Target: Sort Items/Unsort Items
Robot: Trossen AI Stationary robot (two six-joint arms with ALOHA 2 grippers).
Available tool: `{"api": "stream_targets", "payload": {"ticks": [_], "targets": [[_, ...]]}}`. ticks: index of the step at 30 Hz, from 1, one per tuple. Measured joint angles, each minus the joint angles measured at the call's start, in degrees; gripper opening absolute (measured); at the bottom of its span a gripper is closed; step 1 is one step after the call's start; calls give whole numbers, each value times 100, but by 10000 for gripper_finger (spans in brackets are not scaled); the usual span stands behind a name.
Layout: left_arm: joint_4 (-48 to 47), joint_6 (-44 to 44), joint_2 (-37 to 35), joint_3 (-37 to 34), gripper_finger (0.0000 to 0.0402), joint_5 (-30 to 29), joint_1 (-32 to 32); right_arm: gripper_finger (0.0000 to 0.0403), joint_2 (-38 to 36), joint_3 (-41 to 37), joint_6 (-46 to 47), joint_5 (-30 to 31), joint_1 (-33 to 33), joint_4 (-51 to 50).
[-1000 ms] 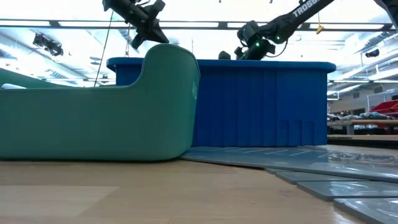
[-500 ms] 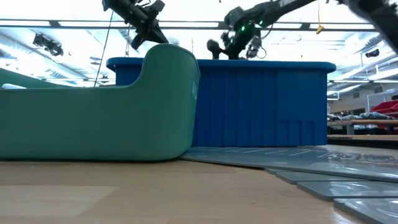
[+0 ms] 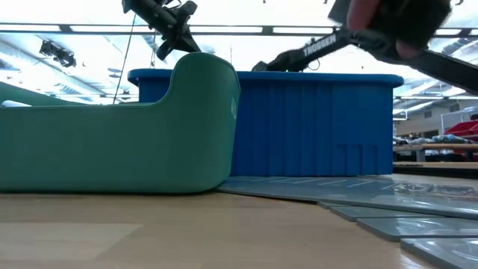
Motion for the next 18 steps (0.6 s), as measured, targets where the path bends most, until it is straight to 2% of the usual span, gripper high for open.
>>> {"api": "stream_targets", "payload": {"ticks": [6,12,18], "targets": [[-82,-4,-2,-1,5,-1,-1,329,237,-18,3,-272,-67,279],[-106,13,-2,-1,5,-4,1,330,437,-78,8,-295,-134,705],[-140,9,-2,-1,5,-4,0,322,601,-73,148,-250,-274,537]]}}
